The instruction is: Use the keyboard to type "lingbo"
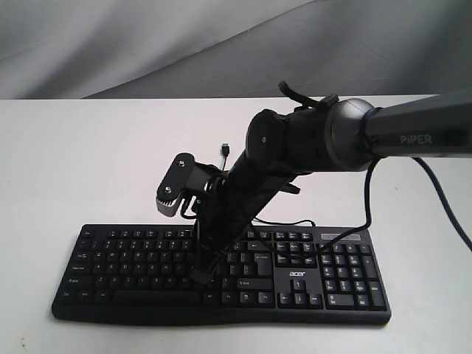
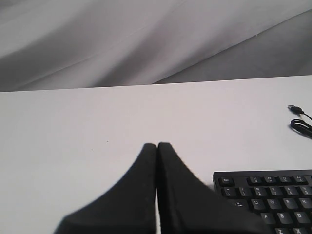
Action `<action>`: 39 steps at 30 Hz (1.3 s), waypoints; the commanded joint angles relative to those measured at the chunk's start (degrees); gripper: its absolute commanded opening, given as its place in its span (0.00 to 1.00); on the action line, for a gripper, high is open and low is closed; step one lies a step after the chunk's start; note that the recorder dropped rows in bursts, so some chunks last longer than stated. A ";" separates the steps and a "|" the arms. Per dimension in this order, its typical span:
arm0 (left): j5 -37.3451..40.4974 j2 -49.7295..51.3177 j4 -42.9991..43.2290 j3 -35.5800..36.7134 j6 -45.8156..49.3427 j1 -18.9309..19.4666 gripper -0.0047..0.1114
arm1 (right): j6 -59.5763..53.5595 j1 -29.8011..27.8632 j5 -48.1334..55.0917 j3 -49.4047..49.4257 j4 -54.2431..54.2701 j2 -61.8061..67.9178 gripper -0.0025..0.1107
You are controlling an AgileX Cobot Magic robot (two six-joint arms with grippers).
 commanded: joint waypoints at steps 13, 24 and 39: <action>-0.30 -0.21 -0.21 0.28 -0.12 0.06 0.04 | -0.01 -0.21 0.08 0.34 0.71 0.60 0.02; -0.30 -0.21 -0.21 0.28 -0.12 0.06 0.04 | 0.11 -0.10 0.04 0.34 -2.23 -4.88 0.02; -0.30 -0.21 -0.21 0.28 -0.12 0.06 0.04 | 11.10 -0.22 -3.01 0.34 -8.75 -31.81 0.02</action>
